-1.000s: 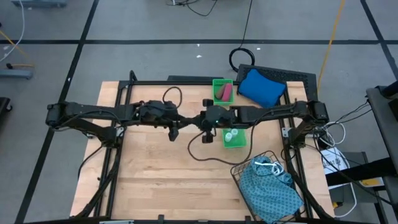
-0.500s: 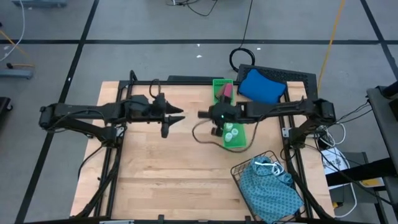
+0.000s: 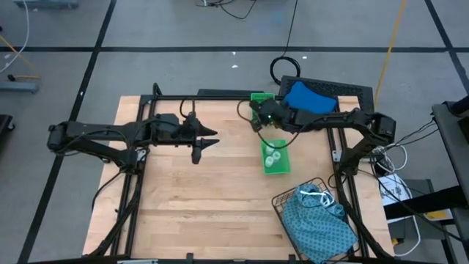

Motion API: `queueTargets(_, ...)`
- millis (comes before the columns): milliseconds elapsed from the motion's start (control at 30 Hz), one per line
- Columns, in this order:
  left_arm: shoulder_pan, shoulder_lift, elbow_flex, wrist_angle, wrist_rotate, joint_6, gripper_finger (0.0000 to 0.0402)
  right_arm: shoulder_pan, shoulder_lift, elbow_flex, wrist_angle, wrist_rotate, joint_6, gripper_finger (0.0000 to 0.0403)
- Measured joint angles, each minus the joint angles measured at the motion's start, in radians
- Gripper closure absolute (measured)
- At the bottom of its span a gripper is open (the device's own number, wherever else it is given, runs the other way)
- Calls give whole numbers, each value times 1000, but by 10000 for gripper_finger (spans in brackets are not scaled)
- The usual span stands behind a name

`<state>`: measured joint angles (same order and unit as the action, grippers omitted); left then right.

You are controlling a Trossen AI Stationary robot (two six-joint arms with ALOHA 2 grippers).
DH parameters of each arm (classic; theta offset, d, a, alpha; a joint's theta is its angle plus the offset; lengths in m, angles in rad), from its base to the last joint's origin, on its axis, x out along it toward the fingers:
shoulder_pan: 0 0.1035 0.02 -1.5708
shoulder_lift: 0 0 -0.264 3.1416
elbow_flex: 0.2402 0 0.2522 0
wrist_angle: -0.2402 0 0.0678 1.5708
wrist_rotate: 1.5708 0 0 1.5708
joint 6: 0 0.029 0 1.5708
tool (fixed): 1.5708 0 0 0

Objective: Pick & Place Medicine items
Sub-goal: Put the black bandage into the top green bin

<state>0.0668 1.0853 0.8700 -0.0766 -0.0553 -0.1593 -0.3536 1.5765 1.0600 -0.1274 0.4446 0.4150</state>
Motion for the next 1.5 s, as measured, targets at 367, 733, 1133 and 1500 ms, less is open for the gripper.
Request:
queueTargets(367,0,20,0,2,1,-7,256,-63,0,-73,236,15,17,345)
queueTargets(733,0,21,0,-1,2,-8,256,-99,57,-120,229,75,45,338)
queueTargets(1133,0,21,0,-1,2,-21,256,-99,59,-119,260,75,37,315)
queueTargets(1500,0,21,0,-2,3,-29,256,-99,59,-119,272,74,45,221)
